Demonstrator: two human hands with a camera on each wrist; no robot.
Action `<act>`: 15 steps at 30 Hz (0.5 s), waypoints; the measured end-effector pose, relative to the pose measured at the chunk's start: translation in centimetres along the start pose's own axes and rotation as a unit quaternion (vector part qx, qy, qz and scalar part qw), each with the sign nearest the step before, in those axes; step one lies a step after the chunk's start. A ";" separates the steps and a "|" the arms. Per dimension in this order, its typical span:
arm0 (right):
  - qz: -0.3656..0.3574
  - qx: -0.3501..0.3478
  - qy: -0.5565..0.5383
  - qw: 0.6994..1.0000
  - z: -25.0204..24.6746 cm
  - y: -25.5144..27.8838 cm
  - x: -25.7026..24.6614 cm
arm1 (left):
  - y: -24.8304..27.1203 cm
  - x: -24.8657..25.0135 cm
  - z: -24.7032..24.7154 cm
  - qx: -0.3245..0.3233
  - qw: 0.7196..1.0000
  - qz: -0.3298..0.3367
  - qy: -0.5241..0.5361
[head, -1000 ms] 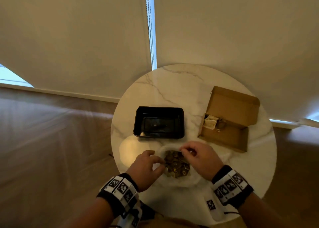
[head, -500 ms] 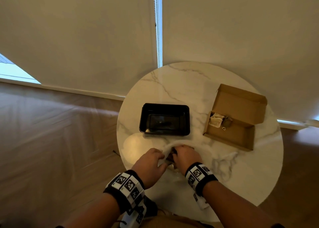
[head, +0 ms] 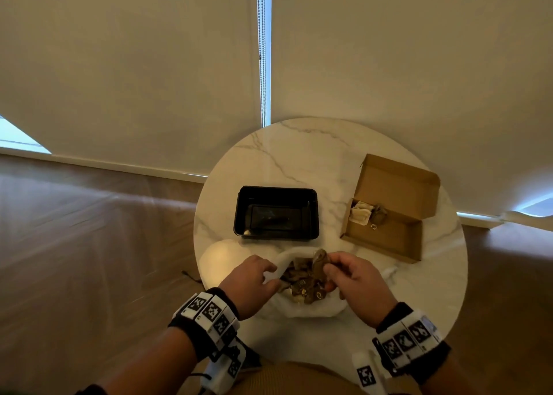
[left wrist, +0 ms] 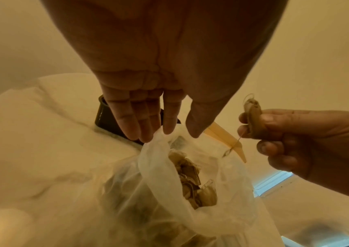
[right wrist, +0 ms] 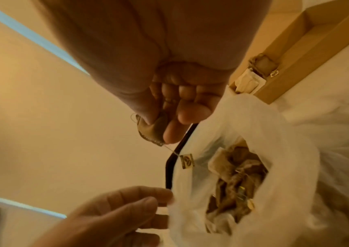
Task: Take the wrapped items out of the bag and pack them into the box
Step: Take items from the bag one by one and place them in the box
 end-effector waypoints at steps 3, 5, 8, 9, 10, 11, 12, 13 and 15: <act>-0.008 0.009 -0.055 0.998 -1.5 0.7 -1.0 | 0.2 1.9 -1.0 0.010 0.999 0.040 0.011; -0.011 0.016 -0.079 0.997 -2.0 0.8 -1.3 | 0.1 3.8 -1.5 0.005 0.996 0.072 0.051; -0.020 0.021 -0.087 0.996 -2.3 1.0 -1.8 | -0.2 6.5 -1.4 -0.033 0.982 0.108 0.153; -0.025 0.019 -0.086 0.996 -2.3 1.1 -1.9 | -0.4 7.3 -1.3 -0.041 0.976 0.122 0.178; -0.031 0.016 -0.085 0.996 -2.2 1.1 -2.0 | -0.5 7.9 -1.2 -0.047 0.971 0.135 0.190; -0.035 0.016 -0.085 0.996 -2.1 1.2 -2.1 | -0.6 8.5 -1.1 -0.048 0.969 0.147 0.192; -0.037 0.017 -0.087 0.995 -2.1 1.2 -2.2 | -0.6 9.0 -1.2 -0.043 0.968 0.159 0.188; -0.037 0.021 -0.091 0.995 -2.1 1.2 -2.3 | -0.7 9.4 -1.4 -0.031 0.968 0.172 0.177; -0.034 0.027 -0.103 0.994 -2.2 1.2 -2.4 | -1.0 10.0 -1.9 -0.016 0.968 0.191 0.160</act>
Point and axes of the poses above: each hand's wrist, its own y-axis away from the middle knuckle, its own z-axis out of the palm, x = y × z, the point moved 6 cm from there along -y, towards the middle knuckle, and after that the axes turned 5 degrees about y, right-handed, at the moved point
